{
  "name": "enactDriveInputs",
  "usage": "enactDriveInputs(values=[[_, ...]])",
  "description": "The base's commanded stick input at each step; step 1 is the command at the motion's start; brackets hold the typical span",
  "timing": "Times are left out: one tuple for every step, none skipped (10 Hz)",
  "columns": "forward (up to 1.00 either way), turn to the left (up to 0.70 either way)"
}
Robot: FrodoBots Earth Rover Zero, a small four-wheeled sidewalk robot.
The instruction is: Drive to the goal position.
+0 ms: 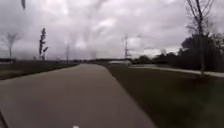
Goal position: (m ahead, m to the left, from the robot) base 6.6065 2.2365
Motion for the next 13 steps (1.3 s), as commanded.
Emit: enactDriveInputs(values=[[0.7,0.35],[0.7,0.32],[0.7,0.26],[0.7,0.0],[0.7,0.0],[0.7,0.0],[0.7,0.0],[0.7,0.0],[0.7,0.0],[0.7,0.0],[0.7,0.0],[0.7,0.0],[0.7,0.0]])
